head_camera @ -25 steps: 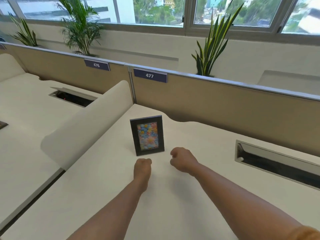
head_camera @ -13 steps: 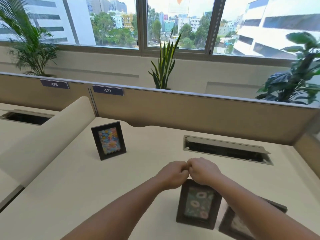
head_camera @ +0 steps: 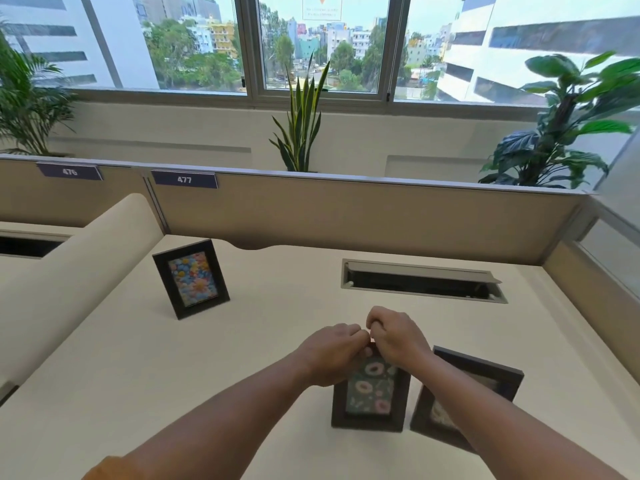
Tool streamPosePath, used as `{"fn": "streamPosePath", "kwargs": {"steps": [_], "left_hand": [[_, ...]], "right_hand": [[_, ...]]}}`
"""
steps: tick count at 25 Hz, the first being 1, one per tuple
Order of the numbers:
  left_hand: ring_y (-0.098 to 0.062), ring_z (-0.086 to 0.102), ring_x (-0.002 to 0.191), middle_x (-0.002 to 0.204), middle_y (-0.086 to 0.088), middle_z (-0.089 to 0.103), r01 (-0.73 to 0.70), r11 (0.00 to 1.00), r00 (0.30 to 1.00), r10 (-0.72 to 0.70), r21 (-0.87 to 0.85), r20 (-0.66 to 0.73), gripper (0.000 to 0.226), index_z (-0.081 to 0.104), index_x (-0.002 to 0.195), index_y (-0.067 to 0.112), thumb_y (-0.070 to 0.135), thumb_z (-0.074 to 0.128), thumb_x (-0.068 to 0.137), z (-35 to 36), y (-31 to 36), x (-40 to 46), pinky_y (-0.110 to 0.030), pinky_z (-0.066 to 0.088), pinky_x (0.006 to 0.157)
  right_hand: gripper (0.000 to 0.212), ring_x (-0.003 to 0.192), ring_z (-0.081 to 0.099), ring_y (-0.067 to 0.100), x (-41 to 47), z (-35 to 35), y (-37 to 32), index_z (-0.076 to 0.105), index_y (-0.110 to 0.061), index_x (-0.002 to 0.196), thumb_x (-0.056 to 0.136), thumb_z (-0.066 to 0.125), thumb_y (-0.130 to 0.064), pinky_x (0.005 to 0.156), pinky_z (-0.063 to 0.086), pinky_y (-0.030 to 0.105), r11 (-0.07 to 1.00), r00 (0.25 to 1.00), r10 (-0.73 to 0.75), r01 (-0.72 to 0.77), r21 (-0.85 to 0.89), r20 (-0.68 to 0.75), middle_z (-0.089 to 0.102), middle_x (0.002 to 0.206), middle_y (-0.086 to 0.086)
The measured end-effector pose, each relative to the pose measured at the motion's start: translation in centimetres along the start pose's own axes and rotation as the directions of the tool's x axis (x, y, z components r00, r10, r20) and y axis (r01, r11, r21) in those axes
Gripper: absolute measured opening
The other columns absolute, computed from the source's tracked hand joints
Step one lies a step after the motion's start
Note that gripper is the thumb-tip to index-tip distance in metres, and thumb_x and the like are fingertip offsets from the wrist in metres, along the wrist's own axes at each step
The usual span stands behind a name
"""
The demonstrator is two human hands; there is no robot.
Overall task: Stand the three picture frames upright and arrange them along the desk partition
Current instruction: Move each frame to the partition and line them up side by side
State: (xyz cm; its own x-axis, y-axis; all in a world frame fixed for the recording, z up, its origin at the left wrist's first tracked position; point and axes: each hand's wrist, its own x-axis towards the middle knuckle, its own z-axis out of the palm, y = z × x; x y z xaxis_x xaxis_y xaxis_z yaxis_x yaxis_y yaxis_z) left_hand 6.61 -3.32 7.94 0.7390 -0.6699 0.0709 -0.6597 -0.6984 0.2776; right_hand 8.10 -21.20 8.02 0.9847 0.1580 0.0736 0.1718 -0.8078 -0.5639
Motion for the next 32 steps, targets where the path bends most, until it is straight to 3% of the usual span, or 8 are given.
{"fn": "streamPosePath", "kwargs": {"steps": [3, 5, 9, 12, 15, 18, 24, 32], "left_hand": [[-0.026, 0.056, 0.086, 0.103, -0.010, 0.062, 0.001, 0.999, 0.999, 0.001, 0.046, -0.038, 0.022, 0.055, 0.106, 0.012, 0.032, 0.045, 0.105, -0.6, -0.8, -0.2, -0.039, 0.048, 0.071], [-0.024, 0.058, 0.087, 0.103, -0.008, 0.064, 0.053, 0.997, 0.993, -0.045, 0.065, -0.111, 0.022, 0.057, 0.105, 0.013, 0.031, 0.046, 0.105, -1.6, -1.8, -0.3, -0.038, 0.049, 0.071], [-0.026, 0.060, 0.088, 0.102, -0.008, 0.068, 0.149, 0.988, 0.961, -0.137, 0.030, -0.239, 0.027, 0.059, 0.100, 0.012, 0.031, 0.041, 0.107, -4.2, -4.2, -0.8, -0.044, 0.052, 0.075], [-0.025, 0.060, 0.087, 0.101, -0.007, 0.069, 0.182, 0.983, 0.944, -0.171, 0.013, -0.283, 0.030, 0.060, 0.099, 0.013, 0.033, 0.038, 0.106, -5.6, -5.8, -1.3, -0.045, 0.053, 0.076], [-0.025, 0.060, 0.085, 0.100, -0.007, 0.070, 0.217, 0.976, 0.927, -0.200, 0.020, -0.316, 0.031, 0.061, 0.098, 0.012, 0.032, 0.038, 0.107, -6.8, -7.7, -2.1, -0.045, 0.053, 0.076], [-0.026, 0.060, 0.087, 0.101, -0.007, 0.070, 0.251, 0.968, 0.921, -0.231, 0.024, -0.314, 0.029, 0.062, 0.099, 0.012, 0.030, 0.040, 0.107, -8.0, -9.9, -2.7, -0.046, 0.051, 0.079], [-0.026, 0.064, 0.096, 0.105, -0.005, 0.070, 0.309, 0.950, 0.931, -0.290, 0.054, -0.223, 0.032, 0.064, 0.109, 0.014, 0.036, 0.041, 0.108, -10.9, -15.0, -2.9, -0.044, 0.052, 0.083], [-0.028, 0.063, 0.100, 0.108, -0.002, 0.070, 0.399, 0.884, 0.915, -0.367, 0.244, -0.167, 0.024, 0.066, 0.112, 0.018, 0.011, 0.048, 0.099, -12.9, -25.8, -1.5, -0.041, 0.046, 0.084]], "right_hand": [[0.022, 0.077, 0.064, 0.010, 0.3, 0.3, 0.6, 0.063, -0.029, 0.083, 0.096, 0.049, -0.018, 0.068, 0.055, 0.037, 0.983, 0.987, 0.028, 0.001, 0.185, -0.155, 0.068, 0.079, -0.010], [0.016, 0.081, 0.065, 0.015, 0.4, 0.7, 1.2, 0.063, -0.027, 0.087, 0.098, 0.052, -0.030, 0.071, 0.055, 0.036, 0.916, 0.970, 0.124, -0.031, 0.400, -0.207, 0.068, 0.083, -0.004], [0.050, 0.096, 0.070, 0.025, 0.1, 2.3, 2.2, 0.061, -0.020, 0.113, 0.092, 0.046, -0.064, 0.082, 0.054, 0.036, 0.643, 0.982, 0.125, -0.189, 0.742, 0.141, 0.071, 0.104, 0.014], [0.044, 0.107, 0.074, 0.024, 0.5, 4.5, 1.5, 0.060, -0.022, 0.126, 0.094, 0.046, -0.048, 0.084, 0.059, 0.036, 0.505, 0.929, 0.048, -0.339, 0.794, 0.366, 0.079, 0.113, 0.003], [0.043, 0.103, 0.076, 0.032, 2.7, 5.9, -0.2, 0.060, -0.010, 0.126, 0.084, 0.056, -0.020, 0.084, 0.063, 0.047, 0.440, 0.893, 0.079, -0.429, 0.789, 0.442, 0.080, 0.110, 0.013], [0.033, 0.100, 0.077, 0.034, 4.8, 6.8, -1.6, 0.063, -0.005, 0.122, 0.090, 0.057, -0.001, 0.074, 0.065, 0.042, 0.412, 0.873, 0.080, -0.468, 0.782, 0.481, 0.080, 0.108, 0.015], [0.027, 0.092, 0.079, 0.031, 10.3, 9.7, -4.2, 0.066, -0.006, 0.116, 0.094, 0.058, 0.005, 0.065, 0.065, 0.039, 0.374, 0.883, 0.154, -0.467, 0.801, 0.443, 0.081, 0.104, 0.014], [0.025, 0.087, 0.080, 0.032, 21.2, 15.5, -7.2, 0.066, -0.007, 0.114, 0.093, 0.060, 0.005, 0.063, 0.065, 0.041, 0.361, 0.878, 0.145, -0.477, 0.802, 0.457, 0.083, 0.096, 0.011]]}}
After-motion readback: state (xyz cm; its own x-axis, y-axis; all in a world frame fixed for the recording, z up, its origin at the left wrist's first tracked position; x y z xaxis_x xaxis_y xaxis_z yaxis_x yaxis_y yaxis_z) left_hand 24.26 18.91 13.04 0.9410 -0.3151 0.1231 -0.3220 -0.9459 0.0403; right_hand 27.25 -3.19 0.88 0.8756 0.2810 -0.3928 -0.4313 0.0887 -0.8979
